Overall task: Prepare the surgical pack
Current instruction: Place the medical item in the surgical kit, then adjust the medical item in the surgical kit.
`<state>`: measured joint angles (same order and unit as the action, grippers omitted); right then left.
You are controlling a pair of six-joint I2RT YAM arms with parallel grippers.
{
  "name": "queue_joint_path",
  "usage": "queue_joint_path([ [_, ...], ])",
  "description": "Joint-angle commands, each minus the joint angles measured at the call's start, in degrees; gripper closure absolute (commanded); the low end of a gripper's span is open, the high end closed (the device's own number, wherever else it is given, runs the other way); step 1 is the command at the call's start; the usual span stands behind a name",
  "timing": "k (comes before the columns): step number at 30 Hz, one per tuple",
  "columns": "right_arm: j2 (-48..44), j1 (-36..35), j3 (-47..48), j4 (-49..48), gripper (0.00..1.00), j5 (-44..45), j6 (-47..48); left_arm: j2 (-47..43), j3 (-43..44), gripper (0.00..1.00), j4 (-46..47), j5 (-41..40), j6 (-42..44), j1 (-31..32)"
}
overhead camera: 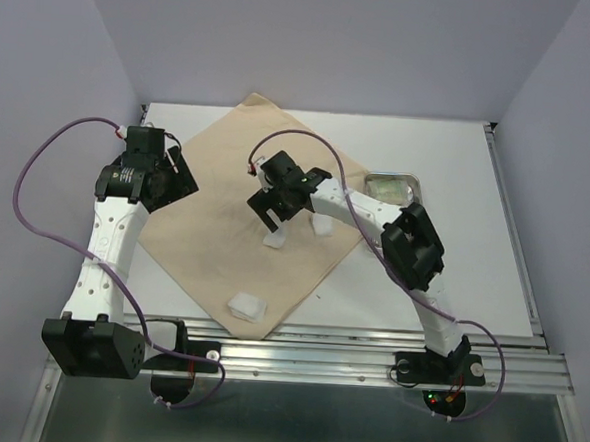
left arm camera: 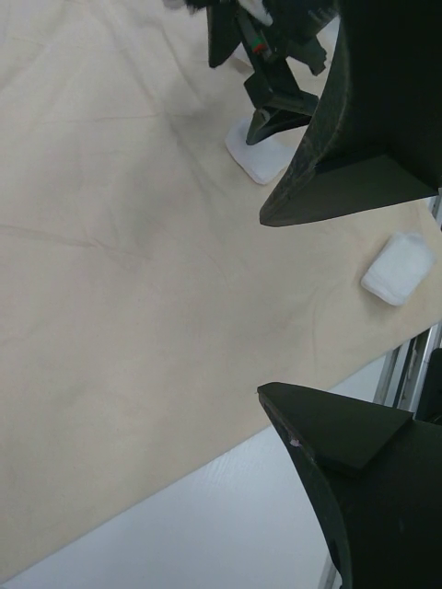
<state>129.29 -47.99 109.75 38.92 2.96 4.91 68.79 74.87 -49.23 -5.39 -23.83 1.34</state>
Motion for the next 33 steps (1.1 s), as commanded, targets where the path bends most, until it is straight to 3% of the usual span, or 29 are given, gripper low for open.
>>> queue_joint_path([
  [1, -10.1, -0.2, -4.4, -12.4, 0.0, 8.7, -7.1, -1.1, 0.5, 0.2, 0.6, -0.2, 1.1, -0.5],
  [7, -17.2, -0.2, -14.3, -19.0, 0.0, 14.3, -19.2, -0.8, 0.4, 0.2, 1.1, 0.0, 1.3, -0.5],
  [10, -20.4, -0.2, -19.3, -20.6, 0.0, 12.7, -23.7, -0.4, 0.4, 0.2, 1.3, 0.2, 1.3, -0.5],
  [14, -25.9, -0.2, -30.3, -26.2, 0.15, 7.5, -37.3, -0.2, 0.2, 0.2, 1.6, 0.5, 1.6, -0.4],
  [18, -30.5, -0.2, -42.3, -41.5, 0.32, 1.7, -49.4, -0.2, 0.0, 0.2, 1.7, 0.7, 1.8, -0.5],
  [20, -31.6, -0.2, -48.2, -48.7, 0.35, 0.4, -54.7, -0.3, -0.2, 0.2, 1.8, 0.8, 1.9, -0.4],
  [33, -25.6, -0.2, -49.6, -53.8, 0.38, -1.4, -60.2, -0.6, -1.5, 0.2, 2.1, 0.6, 2.2, -0.5],
])
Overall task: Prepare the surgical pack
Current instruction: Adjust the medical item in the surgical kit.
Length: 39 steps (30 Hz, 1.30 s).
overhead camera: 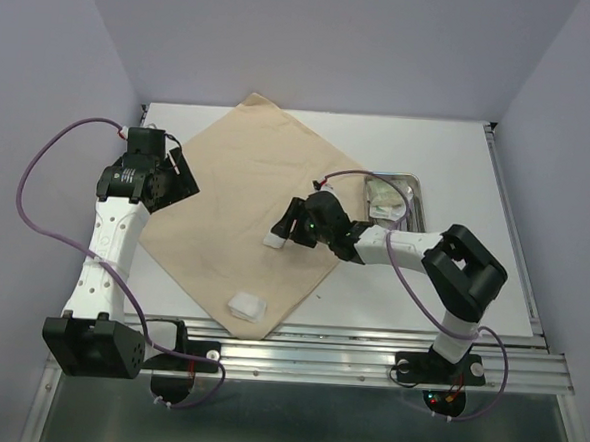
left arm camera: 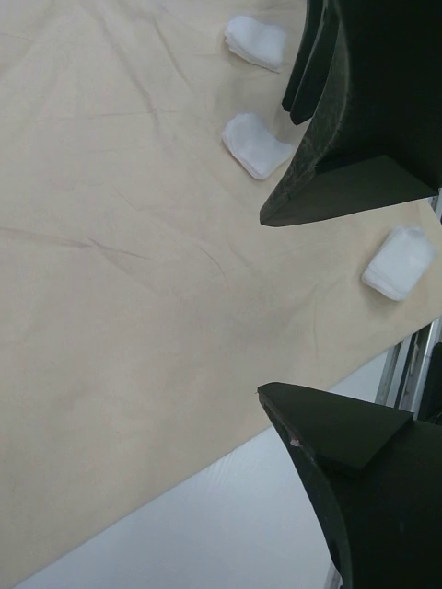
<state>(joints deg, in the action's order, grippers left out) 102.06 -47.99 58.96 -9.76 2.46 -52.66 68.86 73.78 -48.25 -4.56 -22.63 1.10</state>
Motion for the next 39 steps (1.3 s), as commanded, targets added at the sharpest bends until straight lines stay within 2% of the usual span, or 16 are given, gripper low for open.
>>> queue_joint_path([
  [1, 2.0, -0.2, 1.3, -5.0, 0.38, -1.1, -3.2, -0.7, -0.4, 0.2, 1.1, -0.3, 1.1, -0.2],
  [28, 8.1, -0.2, 2.6, -4.2, 0.35, -0.4, -8.2, -0.6, -0.4, 0.2, 1.1, -0.8, 1.4, -0.2],
  [39, 9.6, 0.4, 1.9, -4.4, 0.35, -0.1, -14.3, -1.0, -0.6, 0.2, 0.9, -0.9, 1.5, -0.2],
])
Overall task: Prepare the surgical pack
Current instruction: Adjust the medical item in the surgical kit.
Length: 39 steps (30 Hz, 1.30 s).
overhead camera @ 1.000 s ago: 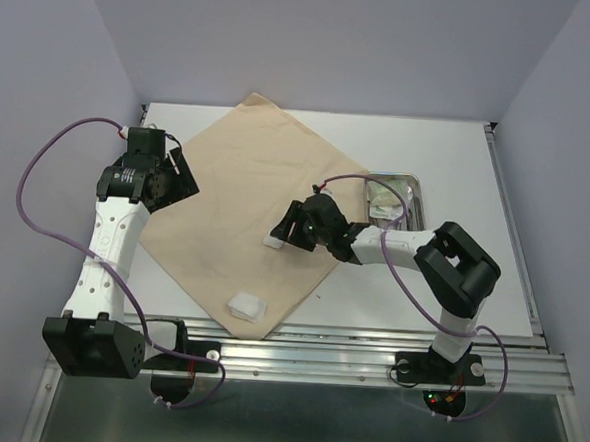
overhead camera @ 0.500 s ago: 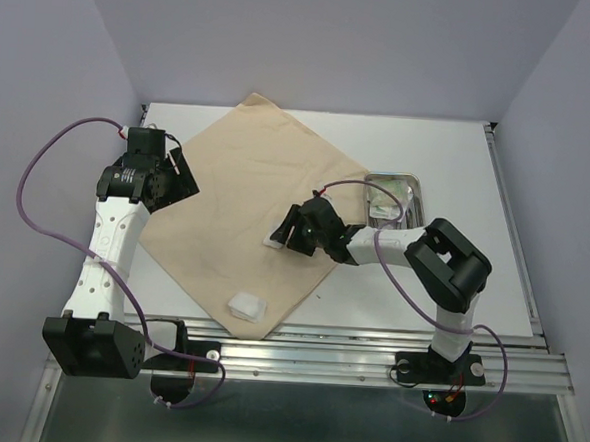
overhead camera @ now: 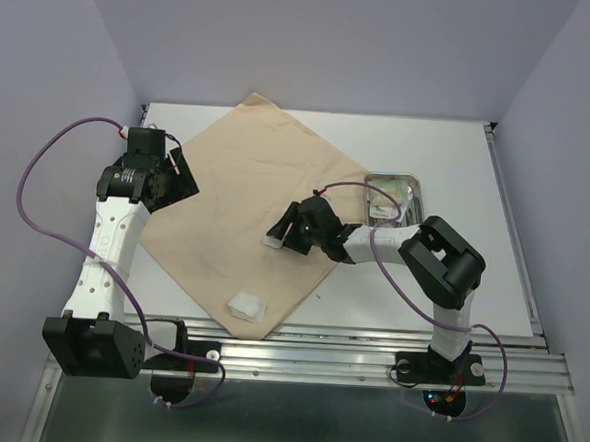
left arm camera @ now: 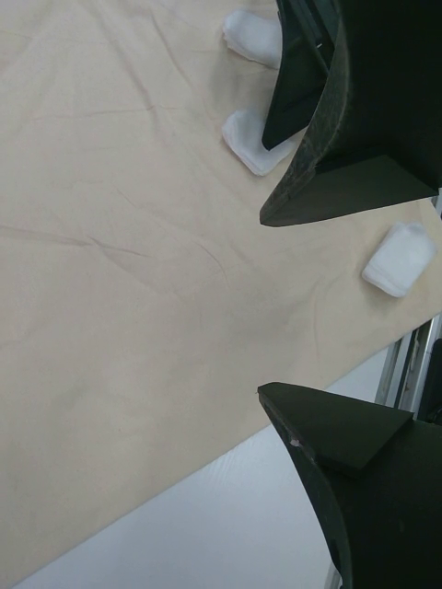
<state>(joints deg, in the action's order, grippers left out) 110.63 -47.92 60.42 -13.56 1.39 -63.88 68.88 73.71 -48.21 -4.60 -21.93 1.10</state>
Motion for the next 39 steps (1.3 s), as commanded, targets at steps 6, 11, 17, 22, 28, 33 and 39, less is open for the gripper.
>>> queue_joint_path([
  [6, -1.3, 0.3, -3.0, -1.9, 0.35, 3.3, -7.8, -1.1, -0.6, 0.2, 0.8, -0.8, 0.8, -0.2],
  [11, -3.2, 0.3, -4.5, 1.6, 0.3, 6.3, -11.0, -1.3, -0.8, 0.2, 0.9, -0.6, 0.8, -0.2],
  [17, -0.9, 0.3, -1.6, 6.6, 0.29, 6.4, -13.5, -1.3, -0.8, 0.2, 1.0, -0.3, 0.8, -0.2],
  [22, 2.0, 0.3, -0.7, 6.5, 0.3, 5.6, -16.0, -1.4, -0.5, 0.2, 0.9, -0.4, 0.8, -0.2],
  [28, 3.9, 0.3, -1.0, 3.4, 0.35, 4.0, -17.3, -1.5, -0.6, 0.2, 0.9, -0.4, 0.8, -0.2],
  [33, 3.3, 0.3, -1.6, 2.6, 0.45, 4.5, -17.1, -1.5, -0.6, 0.2, 0.9, -0.5, 0.8, -0.2],
  [39, 0.6, 0.3, -3.4, 2.2, 0.6, 6.9, -15.5, -1.6, -1.0, 0.2, 1.1, -0.3, 0.8, -0.2],
])
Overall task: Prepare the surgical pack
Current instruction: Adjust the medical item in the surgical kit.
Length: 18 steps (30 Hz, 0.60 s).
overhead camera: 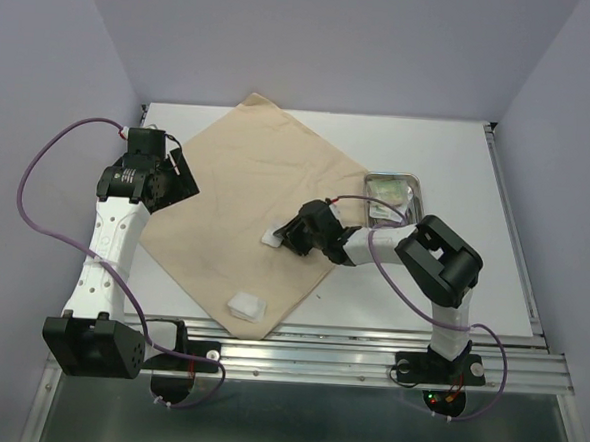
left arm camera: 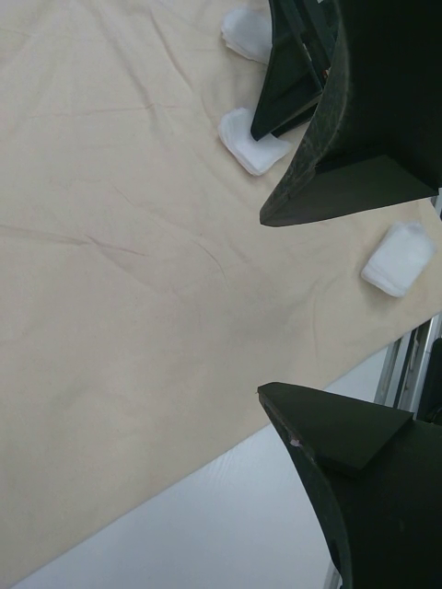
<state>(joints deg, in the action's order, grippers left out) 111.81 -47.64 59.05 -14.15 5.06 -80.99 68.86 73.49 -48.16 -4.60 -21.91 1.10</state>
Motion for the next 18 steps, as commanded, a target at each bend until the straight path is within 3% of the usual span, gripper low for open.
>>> queue_joint_path([
  [1, -0.8, 0.0, -2.1, 2.7, 0.61, 3.5, 2.0, -1.5, -0.8, 0.2, 1.1, -0.3, 0.7, -0.2],
  [7, -0.5, 0.0, 2.0, 3.2, 0.68, 1.6, 12.1, -1.5, -0.9, 0.2, 1.1, -0.1, 0.7, -0.2],
  [13, -0.6, 0.0, 4.1, 4.3, 0.96, 0.3, 16.6, -1.7, -1.1, 0.2, 1.1, 0.0, 0.6, -0.2],
  [18, -2.8, 0.7, 4.8, 4.2, 0.99, -1.2, 22.4, -1.9, -1.2, 0.2, 1.0, 0.1, 0.6, -0.2],
])
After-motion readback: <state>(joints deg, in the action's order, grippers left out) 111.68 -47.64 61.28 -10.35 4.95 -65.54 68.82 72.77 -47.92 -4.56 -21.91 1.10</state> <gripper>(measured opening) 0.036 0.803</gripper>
